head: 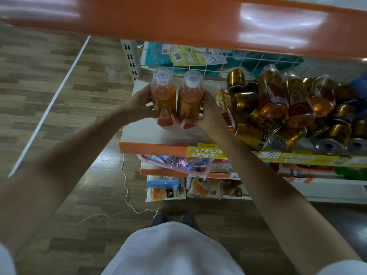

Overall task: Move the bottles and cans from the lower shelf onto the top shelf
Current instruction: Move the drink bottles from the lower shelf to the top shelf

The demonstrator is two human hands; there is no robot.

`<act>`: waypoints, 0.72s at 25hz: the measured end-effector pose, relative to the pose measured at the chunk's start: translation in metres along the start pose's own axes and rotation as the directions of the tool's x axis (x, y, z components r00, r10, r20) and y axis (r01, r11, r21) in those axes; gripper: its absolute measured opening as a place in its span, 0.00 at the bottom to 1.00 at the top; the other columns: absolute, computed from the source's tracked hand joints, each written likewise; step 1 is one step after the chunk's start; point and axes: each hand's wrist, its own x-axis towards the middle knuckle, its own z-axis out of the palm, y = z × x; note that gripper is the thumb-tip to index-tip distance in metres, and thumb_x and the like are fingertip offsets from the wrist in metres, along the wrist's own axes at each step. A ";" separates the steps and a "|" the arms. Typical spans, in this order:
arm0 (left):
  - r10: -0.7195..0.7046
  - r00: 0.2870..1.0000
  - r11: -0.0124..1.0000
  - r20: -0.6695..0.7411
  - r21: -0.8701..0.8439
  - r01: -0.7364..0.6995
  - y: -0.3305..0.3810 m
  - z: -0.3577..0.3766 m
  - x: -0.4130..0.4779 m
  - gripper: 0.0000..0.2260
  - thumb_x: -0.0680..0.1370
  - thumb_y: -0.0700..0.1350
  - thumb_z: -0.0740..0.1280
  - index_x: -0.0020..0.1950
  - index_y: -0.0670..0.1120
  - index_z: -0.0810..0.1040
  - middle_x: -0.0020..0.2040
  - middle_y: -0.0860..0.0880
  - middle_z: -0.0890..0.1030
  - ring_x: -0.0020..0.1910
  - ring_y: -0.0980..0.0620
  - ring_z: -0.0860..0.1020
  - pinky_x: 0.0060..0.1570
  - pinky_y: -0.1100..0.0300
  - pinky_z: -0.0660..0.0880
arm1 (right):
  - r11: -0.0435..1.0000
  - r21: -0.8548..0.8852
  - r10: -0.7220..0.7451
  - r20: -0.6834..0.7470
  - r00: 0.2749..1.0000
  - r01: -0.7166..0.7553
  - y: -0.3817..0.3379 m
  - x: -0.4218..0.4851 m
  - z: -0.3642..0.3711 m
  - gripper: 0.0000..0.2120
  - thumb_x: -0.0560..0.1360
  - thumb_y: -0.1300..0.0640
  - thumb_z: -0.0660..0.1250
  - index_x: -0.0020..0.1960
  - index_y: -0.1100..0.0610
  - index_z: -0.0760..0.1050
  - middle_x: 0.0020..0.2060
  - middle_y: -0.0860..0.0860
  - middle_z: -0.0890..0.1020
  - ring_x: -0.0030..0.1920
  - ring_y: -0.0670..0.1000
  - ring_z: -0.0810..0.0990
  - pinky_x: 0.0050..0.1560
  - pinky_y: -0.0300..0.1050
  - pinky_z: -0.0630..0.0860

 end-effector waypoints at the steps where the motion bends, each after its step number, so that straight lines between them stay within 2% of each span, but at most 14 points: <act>1: 0.004 1.000 1.000 -0.005 -0.009 -0.004 0.000 0.002 -0.001 0.39 0.64 0.37 0.74 0.72 0.48 0.62 0.58 0.50 0.76 0.61 0.52 0.76 0.55 0.60 0.77 | 1.000 -0.018 -0.021 0.014 1.000 0.021 -0.001 0.000 0.000 0.43 0.63 0.56 0.82 0.72 0.60 0.64 0.65 0.59 0.73 0.66 0.57 0.73 0.66 0.53 0.72; 5: -0.004 1.000 0.999 -0.027 -0.032 0.003 0.000 0.003 -0.003 0.41 0.64 0.37 0.75 0.74 0.49 0.61 0.60 0.50 0.76 0.65 0.51 0.74 0.58 0.60 0.76 | 0.995 -0.066 -0.072 0.015 0.997 0.073 0.010 0.007 -0.002 0.42 0.64 0.58 0.80 0.72 0.60 0.63 0.66 0.59 0.72 0.66 0.58 0.72 0.65 0.59 0.73; 7: -0.024 0.999 0.999 -0.045 -0.048 0.022 -0.003 0.005 -0.002 0.40 0.66 0.35 0.75 0.75 0.47 0.61 0.62 0.47 0.75 0.65 0.50 0.74 0.60 0.58 0.75 | 0.999 -0.001 -0.051 0.024 0.998 0.051 0.012 0.011 -0.004 0.41 0.64 0.59 0.80 0.71 0.58 0.63 0.65 0.56 0.73 0.66 0.57 0.73 0.63 0.58 0.74; 9: -0.058 0.996 0.997 -0.074 -0.063 0.054 -0.009 0.009 -0.002 0.40 0.64 0.39 0.76 0.74 0.44 0.63 0.64 0.44 0.74 0.67 0.48 0.73 0.62 0.52 0.75 | 0.995 0.100 0.010 0.090 0.996 -0.019 0.006 0.013 -0.006 0.41 0.64 0.62 0.80 0.71 0.57 0.62 0.65 0.54 0.75 0.65 0.55 0.74 0.63 0.55 0.75; 11: -0.113 0.987 0.991 -0.112 -0.079 0.105 -0.020 0.010 -0.006 0.43 0.60 0.43 0.81 0.72 0.44 0.65 0.66 0.45 0.73 0.69 0.48 0.70 0.64 0.49 0.73 | 0.988 0.148 0.039 0.088 0.995 -0.052 0.003 0.014 -0.007 0.40 0.63 0.63 0.80 0.69 0.59 0.64 0.62 0.54 0.76 0.61 0.52 0.76 0.62 0.54 0.76; 15: -0.175 0.973 0.982 -0.151 -0.102 0.161 -0.041 -0.001 -0.017 0.48 0.55 0.48 0.80 0.73 0.48 0.65 0.70 0.47 0.70 0.71 0.52 0.66 0.66 0.53 0.66 | 0.996 0.076 -0.051 -0.017 0.999 0.052 0.000 0.014 -0.002 0.39 0.61 0.57 0.83 0.65 0.64 0.66 0.59 0.56 0.78 0.58 0.53 0.77 0.57 0.53 0.78; 18: -0.197 0.959 0.977 -0.203 -0.124 0.174 -0.046 -0.011 -0.023 0.45 0.58 0.42 0.78 0.74 0.48 0.64 0.72 0.47 0.69 0.70 0.53 0.66 0.72 0.51 0.61 | 0.996 0.065 -0.061 -0.045 0.997 0.064 0.001 0.015 0.004 0.42 0.60 0.54 0.83 0.66 0.64 0.65 0.60 0.58 0.77 0.59 0.56 0.77 0.57 0.55 0.78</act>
